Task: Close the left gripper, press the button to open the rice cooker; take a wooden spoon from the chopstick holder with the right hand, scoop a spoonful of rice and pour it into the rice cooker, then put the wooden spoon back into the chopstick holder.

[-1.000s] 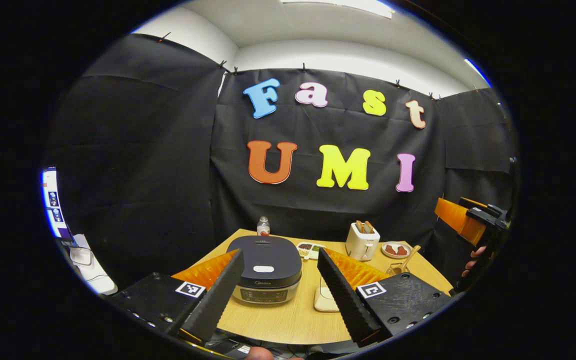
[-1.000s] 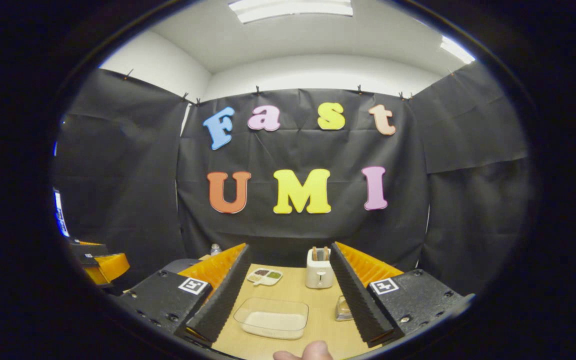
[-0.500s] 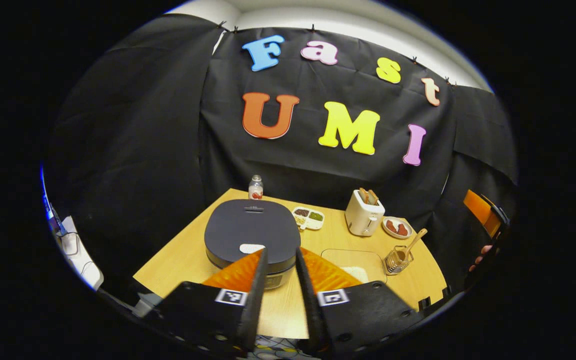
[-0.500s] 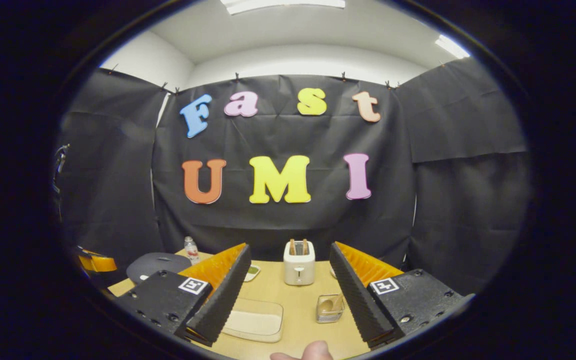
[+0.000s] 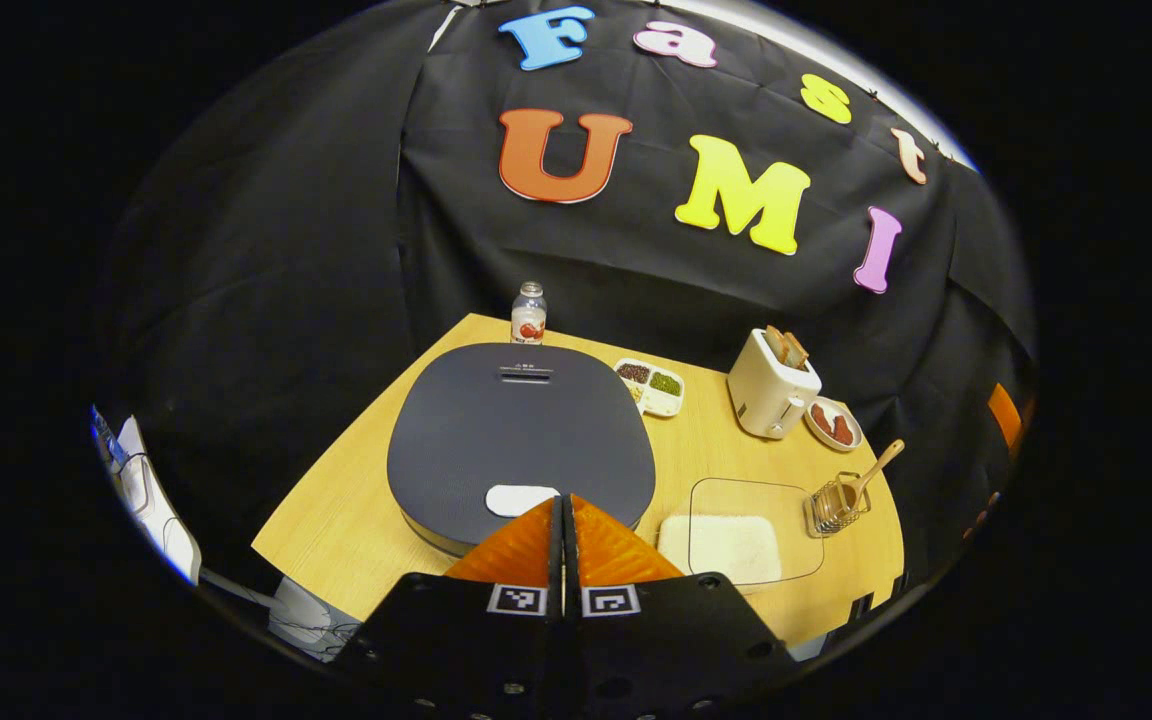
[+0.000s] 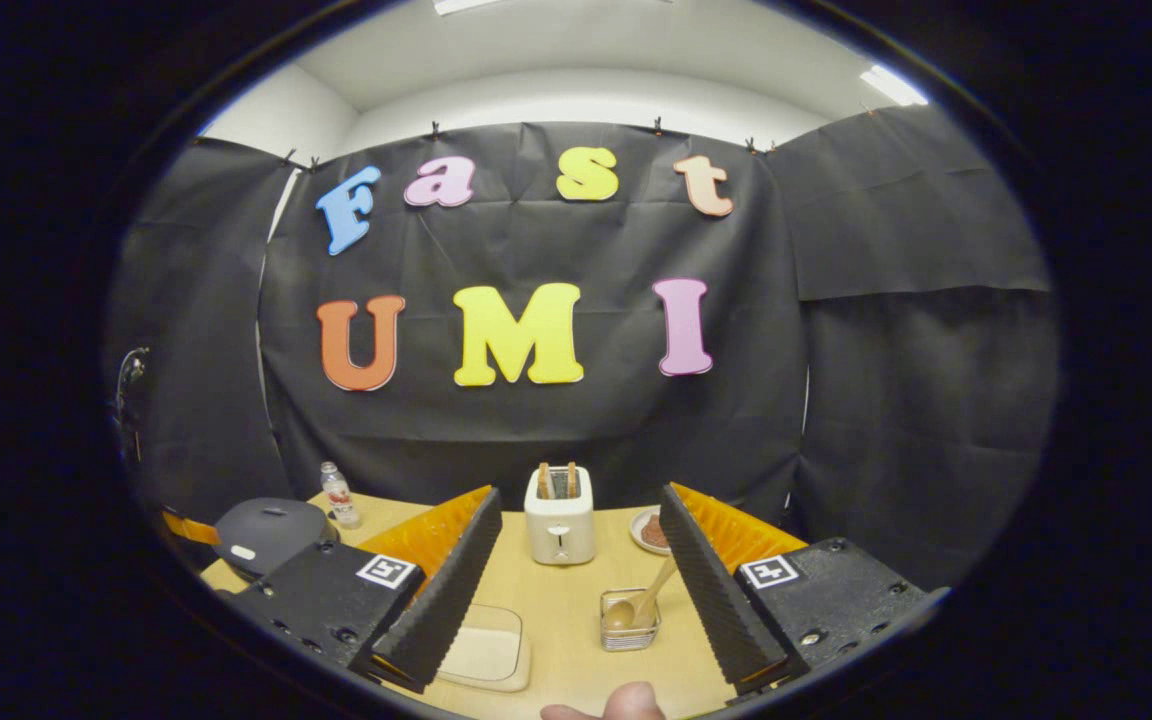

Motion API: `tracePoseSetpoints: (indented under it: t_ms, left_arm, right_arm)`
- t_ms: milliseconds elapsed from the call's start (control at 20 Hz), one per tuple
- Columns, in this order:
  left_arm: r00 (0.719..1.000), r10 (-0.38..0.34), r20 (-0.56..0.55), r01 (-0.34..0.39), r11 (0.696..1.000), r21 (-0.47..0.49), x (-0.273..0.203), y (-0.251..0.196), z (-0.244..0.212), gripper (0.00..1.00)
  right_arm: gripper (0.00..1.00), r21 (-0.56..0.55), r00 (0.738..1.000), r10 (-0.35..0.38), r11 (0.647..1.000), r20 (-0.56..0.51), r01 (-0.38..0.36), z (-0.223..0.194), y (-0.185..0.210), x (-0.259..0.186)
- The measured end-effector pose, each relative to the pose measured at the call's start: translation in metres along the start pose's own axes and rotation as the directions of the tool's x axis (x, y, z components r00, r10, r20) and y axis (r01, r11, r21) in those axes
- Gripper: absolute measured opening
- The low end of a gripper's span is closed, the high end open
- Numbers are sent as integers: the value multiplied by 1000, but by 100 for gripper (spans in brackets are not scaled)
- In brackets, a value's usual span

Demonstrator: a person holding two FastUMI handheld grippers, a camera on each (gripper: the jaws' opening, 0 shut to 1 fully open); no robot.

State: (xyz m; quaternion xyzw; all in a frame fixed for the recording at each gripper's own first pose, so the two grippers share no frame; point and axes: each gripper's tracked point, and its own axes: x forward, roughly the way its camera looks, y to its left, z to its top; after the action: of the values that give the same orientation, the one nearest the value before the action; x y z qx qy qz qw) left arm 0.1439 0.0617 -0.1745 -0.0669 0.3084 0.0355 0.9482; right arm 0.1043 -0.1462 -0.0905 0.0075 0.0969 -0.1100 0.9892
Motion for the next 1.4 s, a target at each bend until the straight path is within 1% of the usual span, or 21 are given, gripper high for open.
tracePoseSetpoints:
  t_ms: [150, 300, 350, 400, 600, 700, 800, 900, 1000, 1150, 1300, 1400]
  left_arm:
    - [998, 30, -50, -29, 1000, 3, 30, 18, 0, 0]
    - [995, 21, -94, -22, 1000, -1, 42, 22, -4, 0]
    - [994, 23, -104, -22, 1000, 3, 45, 25, -6, 8]
    - [993, 22, -118, -23, 1000, 0, 44, 25, -8, 0]
    - [983, 22, -180, -30, 999, -40, 39, 22, -21, 0]
    - [979, 37, -202, -38, 999, -4, 40, 23, -27, 0]
    - [982, 51, -184, -42, 998, 52, 40, 24, -27, 0]
    - [982, 50, -182, -44, 998, 37, 43, 23, -24, 0]
    - [987, 39, -156, -38, 999, 12, 39, 21, -19, 0]
    - [996, 27, -90, -27, 1000, 6, 26, 16, -6, 0]
    - [1000, 22, 0, -22, 1000, -17, 12, 12, 25, 0]
    - [997, 27, 70, -25, 1000, -17, 2, 9, 44, 0]
  right_arm:
    - [100, -1, 999, -17, 1000, -30, 17, -10, -7, 9]
    - [100, 4, 998, -32, 999, -50, 32, -14, -13, 17]
    - [100, 5, 998, -35, 999, -52, 36, -15, -13, 20]
    - [100, 6, 998, -38, 999, -56, 39, -16, -14, 22]
    - [100, 23, 997, -27, 999, -73, 29, -23, -5, 27]
    - [100, 28, 996, -20, 999, -86, 22, -30, -1, 27]
    - [100, 43, 995, -13, 999, -97, 18, -34, 3, 26]
    - [100, 46, 995, -14, 999, -101, 19, -35, 2, 23]
    - [100, 39, 996, -26, 999, -81, 29, -27, -5, 20]
    - [100, 31, 997, -55, 998, -48, 56, -14, -19, 14]
    - [100, 24, 997, -74, 997, -31, 75, -10, -31, 7]
    - [100, 15, 997, -70, 997, -21, 71, -6, -34, 2]
